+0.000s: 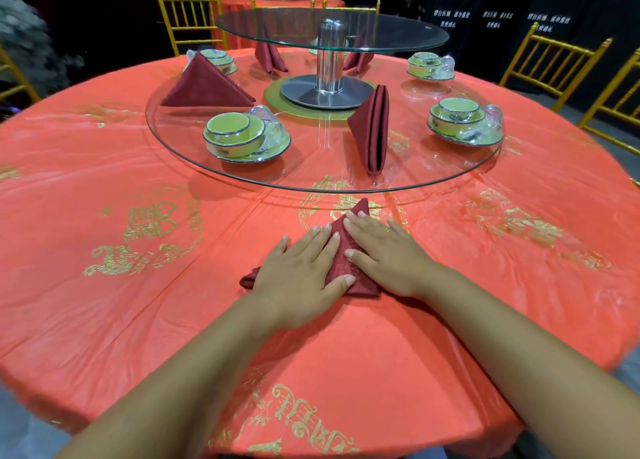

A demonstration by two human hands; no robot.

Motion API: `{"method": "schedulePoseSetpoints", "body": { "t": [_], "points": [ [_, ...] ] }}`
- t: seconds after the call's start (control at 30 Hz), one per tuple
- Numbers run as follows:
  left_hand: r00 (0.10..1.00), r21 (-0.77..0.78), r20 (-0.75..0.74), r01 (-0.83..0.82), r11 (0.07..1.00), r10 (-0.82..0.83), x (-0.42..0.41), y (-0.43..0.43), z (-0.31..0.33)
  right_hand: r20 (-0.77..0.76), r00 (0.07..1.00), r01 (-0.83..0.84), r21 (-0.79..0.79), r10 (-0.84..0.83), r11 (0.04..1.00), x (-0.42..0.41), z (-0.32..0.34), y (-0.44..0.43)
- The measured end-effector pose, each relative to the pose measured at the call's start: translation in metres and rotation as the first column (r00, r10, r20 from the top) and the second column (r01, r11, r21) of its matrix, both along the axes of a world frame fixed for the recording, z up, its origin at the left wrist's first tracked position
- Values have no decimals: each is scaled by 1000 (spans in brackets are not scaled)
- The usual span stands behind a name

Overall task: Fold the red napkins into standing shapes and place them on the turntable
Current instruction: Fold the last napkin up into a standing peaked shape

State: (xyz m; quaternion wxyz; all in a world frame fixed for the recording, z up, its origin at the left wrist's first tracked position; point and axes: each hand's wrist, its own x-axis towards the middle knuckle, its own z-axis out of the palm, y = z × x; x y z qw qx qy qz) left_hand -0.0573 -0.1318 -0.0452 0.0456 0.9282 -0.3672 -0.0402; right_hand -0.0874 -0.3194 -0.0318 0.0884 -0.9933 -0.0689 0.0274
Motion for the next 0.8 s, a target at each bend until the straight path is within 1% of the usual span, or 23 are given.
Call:
{"method": "schedulePoseSetpoints", "body": {
  "t": [0.13,0.2,0.23,0.33,0.4,0.43,0.47,0.53,0.6,0.63,0.7,0.8],
  "points": [
    [1000,-4,9,-7,1000,7,-1,0,0,13,996,92,52,-93,994,16,-4,-4],
    [1000,-2,1,-4,1000,4,-1,0,0,41,988,144,83,-148,986,18,-7,-6],
    [1000,3,-10,1,1000,0,-2,0,1,65,984,161,74,-166,984,18,-9,-6],
    [994,67,-113,21,998,-14,2,0,11,119,975,188,21,-189,982,17,-14,-4],
    [984,96,-179,33,995,-16,14,-2,24,119,975,190,14,-190,982,18,-15,-4],
    [982,70,-190,30,997,-16,21,-5,31,111,976,190,11,-190,982,19,-16,-5],
    [985,11,-173,17,1000,-15,29,-9,37,103,976,190,4,-190,982,19,-17,-5],
    [995,-157,-94,2,988,-17,43,-19,43,95,977,193,-14,-190,981,20,-17,-6],
    [992,-307,-83,62,950,-92,51,-29,40,102,977,189,-20,-186,982,20,-17,-5],
    [985,-335,-99,101,937,-141,54,-33,36,107,977,186,-14,-183,982,20,-17,-5],
    [973,-292,-125,153,944,-196,56,-36,23,98,978,184,-3,-183,983,20,-17,-5],
    [976,-144,-126,161,976,-180,58,-31,6,56,980,192,-24,-190,981,20,-18,-6]
  ]
}}
